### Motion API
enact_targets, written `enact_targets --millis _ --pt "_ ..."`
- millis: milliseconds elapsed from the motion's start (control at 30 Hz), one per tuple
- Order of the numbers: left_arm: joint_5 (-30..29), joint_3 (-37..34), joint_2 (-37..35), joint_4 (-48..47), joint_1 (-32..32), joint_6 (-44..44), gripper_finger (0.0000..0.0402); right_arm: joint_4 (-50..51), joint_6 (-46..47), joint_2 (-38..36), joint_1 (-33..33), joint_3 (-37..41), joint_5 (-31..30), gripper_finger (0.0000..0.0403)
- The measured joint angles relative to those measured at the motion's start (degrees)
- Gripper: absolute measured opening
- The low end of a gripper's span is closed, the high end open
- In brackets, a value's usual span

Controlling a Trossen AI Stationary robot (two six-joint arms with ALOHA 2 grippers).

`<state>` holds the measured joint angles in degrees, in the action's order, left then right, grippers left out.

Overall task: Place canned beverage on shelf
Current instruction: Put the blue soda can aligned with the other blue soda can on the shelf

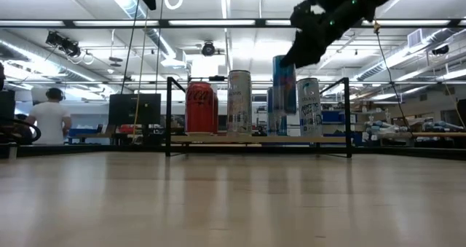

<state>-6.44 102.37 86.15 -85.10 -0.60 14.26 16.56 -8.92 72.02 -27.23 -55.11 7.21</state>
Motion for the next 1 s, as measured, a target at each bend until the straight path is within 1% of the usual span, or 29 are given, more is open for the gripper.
enact_targets --millis 167,267,600,733,1000 --pt "0.00 0.00 0.04 -0.02 -0.01 -0.47 0.0355 -4.92 0.60 0.09 -3.19 2.79 4.17 0.0238" --pt "0.00 0.00 0.04 -0.01 0.00 -1.44 0.0355 -4.59 0.83 0.58 -4.17 3.89 5.61 0.0238" --pt "0.00 0.00 0.04 0.94 0.00 -1.40 0.0355 -7.67 1.18 8.16 -4.78 3.28 6.12 0.0238" --pt "0.00 0.00 0.04 0.92 0.00 -1.42 0.0355 -7.74 0.72 8.34 -4.78 3.27 6.05 0.0241" --pt "0.00 0.00 0.04 0.87 0.00 -1.40 0.0355 -4.58 1.29 5.94 -4.45 3.49 5.29 0.0244"
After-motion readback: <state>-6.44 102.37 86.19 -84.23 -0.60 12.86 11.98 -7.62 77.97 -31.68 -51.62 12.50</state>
